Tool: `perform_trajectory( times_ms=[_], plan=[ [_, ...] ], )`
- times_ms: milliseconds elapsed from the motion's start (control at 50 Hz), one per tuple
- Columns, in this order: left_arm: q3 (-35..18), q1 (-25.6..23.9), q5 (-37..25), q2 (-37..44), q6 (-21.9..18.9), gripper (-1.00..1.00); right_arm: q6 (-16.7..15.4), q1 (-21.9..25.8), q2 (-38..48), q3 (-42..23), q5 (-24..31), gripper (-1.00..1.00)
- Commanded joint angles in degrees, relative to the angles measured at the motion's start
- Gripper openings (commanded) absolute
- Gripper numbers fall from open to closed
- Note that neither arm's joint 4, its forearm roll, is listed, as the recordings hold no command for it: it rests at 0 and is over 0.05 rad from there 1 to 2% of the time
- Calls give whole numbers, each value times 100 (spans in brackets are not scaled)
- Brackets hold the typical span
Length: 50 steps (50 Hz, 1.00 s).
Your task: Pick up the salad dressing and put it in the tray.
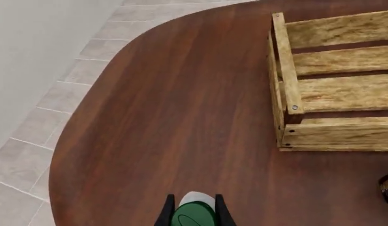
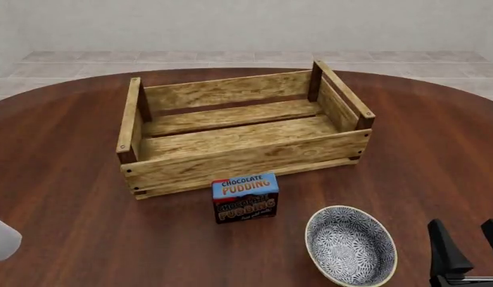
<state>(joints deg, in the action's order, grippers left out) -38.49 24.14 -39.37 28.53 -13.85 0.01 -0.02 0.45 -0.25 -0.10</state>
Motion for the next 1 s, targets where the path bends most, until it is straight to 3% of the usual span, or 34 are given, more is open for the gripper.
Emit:
perform_trajectory(
  times_ms=[20, 520, 1000],
  plan=[
    [-456, -476, 259, 345, -212, -100, 1, 0, 1, 0, 0, 100],
    [-1900, -1699, 827, 1690, -354, -100, -1, -1, 1, 0, 0, 100],
    [-2852, -3005, 1770, 3374, -697, -100, 0, 0, 0, 0, 0, 100]
  ],
)
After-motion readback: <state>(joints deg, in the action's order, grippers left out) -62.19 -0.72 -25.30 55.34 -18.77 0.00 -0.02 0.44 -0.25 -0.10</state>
